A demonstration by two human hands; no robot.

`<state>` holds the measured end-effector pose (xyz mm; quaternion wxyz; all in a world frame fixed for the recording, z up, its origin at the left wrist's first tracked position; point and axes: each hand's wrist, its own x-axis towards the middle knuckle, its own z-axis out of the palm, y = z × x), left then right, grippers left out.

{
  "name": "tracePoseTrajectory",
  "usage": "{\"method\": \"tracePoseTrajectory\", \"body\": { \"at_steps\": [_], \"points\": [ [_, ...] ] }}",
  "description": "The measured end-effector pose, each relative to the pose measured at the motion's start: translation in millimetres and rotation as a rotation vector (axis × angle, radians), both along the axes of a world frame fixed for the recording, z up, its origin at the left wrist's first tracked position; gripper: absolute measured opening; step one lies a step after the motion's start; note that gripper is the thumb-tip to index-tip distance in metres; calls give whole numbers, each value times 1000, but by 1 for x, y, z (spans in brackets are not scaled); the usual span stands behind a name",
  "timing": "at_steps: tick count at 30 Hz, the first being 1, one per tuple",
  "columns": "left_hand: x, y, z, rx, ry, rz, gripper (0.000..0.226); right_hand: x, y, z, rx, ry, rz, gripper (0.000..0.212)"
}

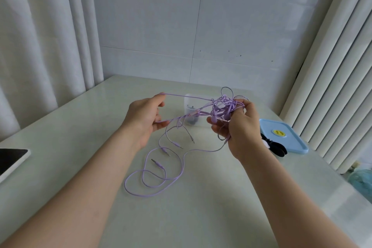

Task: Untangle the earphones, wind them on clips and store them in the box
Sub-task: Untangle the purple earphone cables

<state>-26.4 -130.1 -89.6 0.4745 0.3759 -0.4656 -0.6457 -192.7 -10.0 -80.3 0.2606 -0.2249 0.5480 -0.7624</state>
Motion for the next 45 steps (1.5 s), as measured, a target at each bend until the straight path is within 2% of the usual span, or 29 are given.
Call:
{"method": "tracePoseTrajectory", "body": {
  "at_steps": [4, 8, 13, 17, 22, 24, 27, 30, 33, 36, 39, 45],
  "points": [
    [1, -1, 1, -45, 50, 45, 11, -1, -1, 0, 21, 0, -30, 26],
    [5, 2, 2, -158, -123, 76, 12, -1, -2, -1, 69, 81, -50, 28],
    [3, 4, 0, -196, -206, 59, 13, -2, -2, -1, 131, 128, -75, 31],
    [4, 3, 5, 6, 14, -21, 6, -3, -1, -3, 161, 152, -100, 31],
    [10, 1, 7, 266, 479, -43, 16, -4, -1, -4, 189, 148, -104, 33],
    [10, 0, 6, 260, 502, -29, 20, -4, 0, -4, 199, 144, -102, 35],
    [8, -4, -1, 87, 249, -18, 28, -3, -1, -4, 205, 161, -81, 36],
    [8, -9, -16, -139, -175, 86, 46, -2, -2, -4, 203, 198, -57, 35],
    [12, -14, -25, -281, -442, 274, 37, -1, -3, -4, 207, 227, -19, 34],
    [15, -14, -25, -337, -567, 372, 28, 0, -3, -4, 214, 258, 3, 34],
    [16, -10, -23, -378, -626, 363, 23, 0, -2, -3, 201, 273, -4, 33],
    [8, 8, -17, -594, -764, 74, 16, 3, -2, -4, 220, 319, 40, 31]
  ]
}}
